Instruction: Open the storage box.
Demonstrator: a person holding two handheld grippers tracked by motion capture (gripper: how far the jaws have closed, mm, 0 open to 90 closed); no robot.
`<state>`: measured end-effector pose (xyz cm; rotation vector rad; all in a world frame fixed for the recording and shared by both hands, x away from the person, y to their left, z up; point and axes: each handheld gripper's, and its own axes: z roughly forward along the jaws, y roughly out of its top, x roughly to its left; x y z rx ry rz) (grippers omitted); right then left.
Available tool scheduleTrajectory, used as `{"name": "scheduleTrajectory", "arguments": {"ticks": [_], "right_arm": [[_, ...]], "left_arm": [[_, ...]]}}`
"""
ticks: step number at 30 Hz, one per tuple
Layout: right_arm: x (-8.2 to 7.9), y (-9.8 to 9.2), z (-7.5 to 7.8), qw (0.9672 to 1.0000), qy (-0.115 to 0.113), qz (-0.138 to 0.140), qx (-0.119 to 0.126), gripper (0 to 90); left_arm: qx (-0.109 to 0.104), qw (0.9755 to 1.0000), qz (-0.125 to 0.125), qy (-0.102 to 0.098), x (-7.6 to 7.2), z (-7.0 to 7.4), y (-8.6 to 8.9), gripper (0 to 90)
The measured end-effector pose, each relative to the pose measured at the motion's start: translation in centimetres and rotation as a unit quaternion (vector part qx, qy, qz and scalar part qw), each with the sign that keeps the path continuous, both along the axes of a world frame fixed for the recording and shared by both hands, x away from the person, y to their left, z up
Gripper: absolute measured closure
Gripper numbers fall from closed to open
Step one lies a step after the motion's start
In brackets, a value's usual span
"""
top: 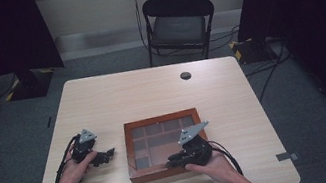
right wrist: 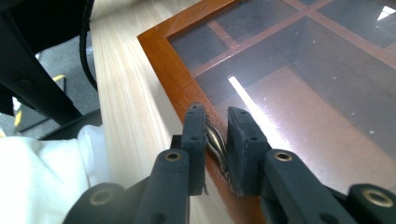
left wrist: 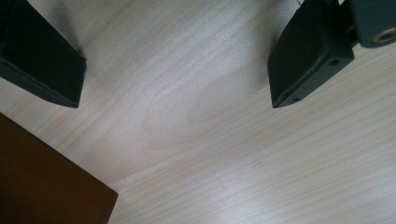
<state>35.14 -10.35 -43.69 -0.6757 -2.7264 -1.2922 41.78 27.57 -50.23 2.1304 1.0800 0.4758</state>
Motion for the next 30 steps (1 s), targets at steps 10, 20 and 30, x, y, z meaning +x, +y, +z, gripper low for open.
{"name": "scheduleTrajectory", "arguments": {"ticks": [10, 20, 30], "right_arm": [[-0.33, 0.15, 0.0, 0.9997, -0.024, 0.008, -0.005, 79.9], [-0.36, 0.53, 0.08, 0.9995, -0.024, 0.017, -0.007, 80.9], [-0.27, 0.45, 0.67, 0.9997, -0.018, 0.015, 0.002, 81.0]], "left_arm": [[0.0, 1.0, 0.0, 0.0, 0.0, 0.0, 0.0, 3.8], [-0.002, 1.0, 0.001, 0.001, 0.0, -0.01, -0.01, 3.8], [-0.004, 1.0, 0.0, 0.002, 0.01, -0.02, -0.02, 3.6]]}}
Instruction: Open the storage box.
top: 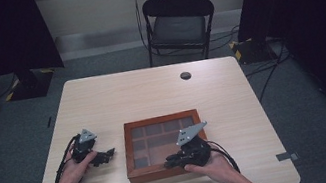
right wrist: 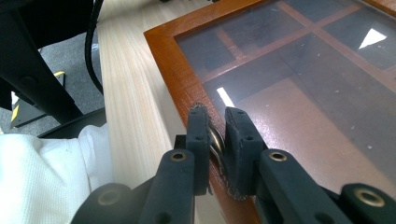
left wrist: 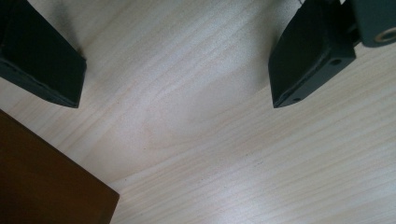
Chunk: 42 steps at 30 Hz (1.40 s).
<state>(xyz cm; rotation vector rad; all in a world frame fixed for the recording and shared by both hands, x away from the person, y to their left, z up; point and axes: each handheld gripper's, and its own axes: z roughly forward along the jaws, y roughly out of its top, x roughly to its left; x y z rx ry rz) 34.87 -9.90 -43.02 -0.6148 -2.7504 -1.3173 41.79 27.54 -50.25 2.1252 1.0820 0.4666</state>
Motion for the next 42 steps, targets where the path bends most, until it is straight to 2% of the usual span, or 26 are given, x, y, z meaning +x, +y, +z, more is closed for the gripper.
{"name": "scheduleTrajectory", "arguments": {"ticks": [17, 28, 42], "right_arm": [[0.2, -0.1, 1.3, 0.9999, 0.0, -0.002, 0.016, 81.2], [0.6, -0.2, 2.7, 0.9996, 0.0, -0.002, 0.03, 81.4], [0.9, -0.3, 3.8, 0.9994, -0.003, -0.008, 0.034, 81.5]], "left_arm": [[0.001, 1.0, -0.002, 0.0, 0.0, 0.0, 0.0, 3.5], [0.001, 1.0, -0.002, 0.0, 0.0, 0.0, 0.0, 3.4], [0.002, 1.0, -0.003, 0.0, 0.1, 0.0, 0.0, 3.3]]}}
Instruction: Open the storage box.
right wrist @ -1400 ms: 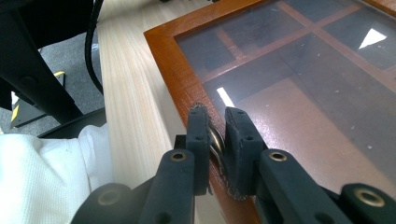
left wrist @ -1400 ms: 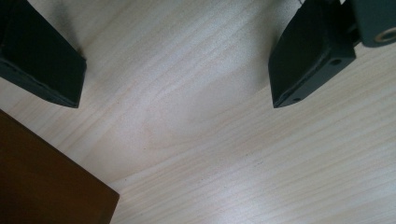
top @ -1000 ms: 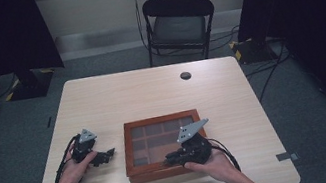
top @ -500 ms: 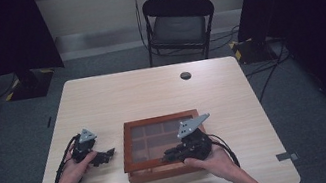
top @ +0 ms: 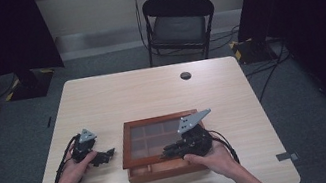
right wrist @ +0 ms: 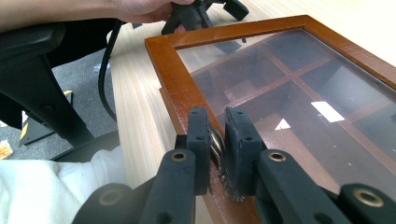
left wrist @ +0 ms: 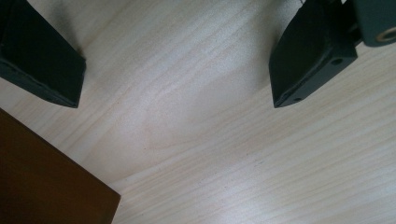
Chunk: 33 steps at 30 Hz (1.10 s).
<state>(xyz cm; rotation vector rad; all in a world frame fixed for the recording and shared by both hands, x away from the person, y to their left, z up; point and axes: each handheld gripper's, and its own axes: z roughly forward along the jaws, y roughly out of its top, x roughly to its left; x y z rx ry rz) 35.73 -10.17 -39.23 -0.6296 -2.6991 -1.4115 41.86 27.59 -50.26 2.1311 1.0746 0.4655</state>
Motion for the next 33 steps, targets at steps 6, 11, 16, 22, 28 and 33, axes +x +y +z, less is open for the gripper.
{"name": "scheduleTrajectory", "arguments": {"ticks": [6, 11, 16, 22, 28, 33], "right_arm": [[0.1, 0.2, 0.3, 1.0, 0.001, 0.001, 0.0, 81.7], [0.2, 0.4, 0.8, 1.0, 0.002, 0.001, 0.002, 81.9], [0.4, 0.4, 1.3, 1.0, 0.0, 0.0, 0.007, 82.0], [0.5, 0.4, 1.9, 1.0, -0.004, -0.005, 0.006, 81.9], [0.8, 0.4, 2.4, 0.9999, -0.004, -0.007, 0.007, 82.0], [1.1, 0.4, 2.9, 0.9999, -0.006, -0.008, 0.009, 82.1]], "left_arm": [[0.0, 1.0, 0.0, 0.0, 0.0, 0.0, 0.0, 3.3], [0.001, 1.0, 0.001, 0.001, 0.0, 0.0, 0.0, 2.9], [0.0, 1.0, 0.002, 0.0, 0.0, 0.0, -0.1, 2.9], [0.0, 1.0, 0.002, 0.0, 0.0, 0.0, 0.0, 2.9], [-0.001, 1.0, 0.001, 0.0, 0.0, 0.0, 0.0, 2.9], [0.001, 1.0, 0.0, 0.0, 0.0, 0.0, 0.0, 2.7]]}}
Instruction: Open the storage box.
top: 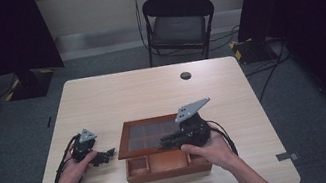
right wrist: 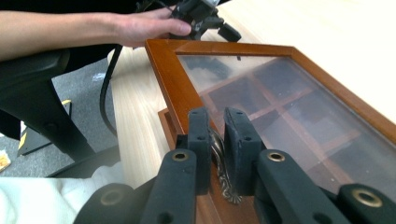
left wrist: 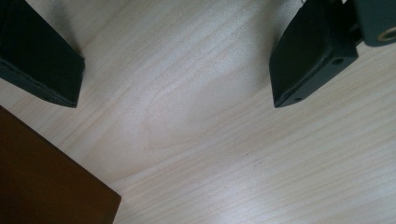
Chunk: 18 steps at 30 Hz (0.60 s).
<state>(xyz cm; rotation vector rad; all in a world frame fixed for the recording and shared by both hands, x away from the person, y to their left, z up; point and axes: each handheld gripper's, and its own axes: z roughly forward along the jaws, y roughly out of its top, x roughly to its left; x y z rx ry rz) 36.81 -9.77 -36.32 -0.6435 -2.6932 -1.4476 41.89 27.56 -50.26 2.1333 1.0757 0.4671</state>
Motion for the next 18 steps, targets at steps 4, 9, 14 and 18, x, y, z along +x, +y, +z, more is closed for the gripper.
{"name": "scheduleTrajectory", "arguments": {"ticks": [4, 9, 14, 18], "right_arm": [[0.3, 0.0, 0.4, 1.0, -0.002, 0.0, 0.004, 82.2], [0.6, -0.1, 0.9, 0.9999, -0.005, -0.004, 0.008, 82.2], [0.8, 0.0, 1.2, 1.0, -0.006, -0.003, 0.006, 82.3], [0.9, 0.0, 1.4, 0.9999, -0.005, -0.003, 0.009, 82.5]], "left_arm": [[-0.002, 1.0, 0.0, 0.0, 0.0, 0.0, 0.0, 2.7], [0.0, 1.0, -0.001, 0.001, 0.0, 0.0, 0.0, 2.5], [0.001, 1.0, -0.003, 0.001, 0.1, 0.0, 0.0, 2.3], [0.002, 1.0, -0.003, 0.001, 0.1, 0.0, 0.0, 2.3]]}}
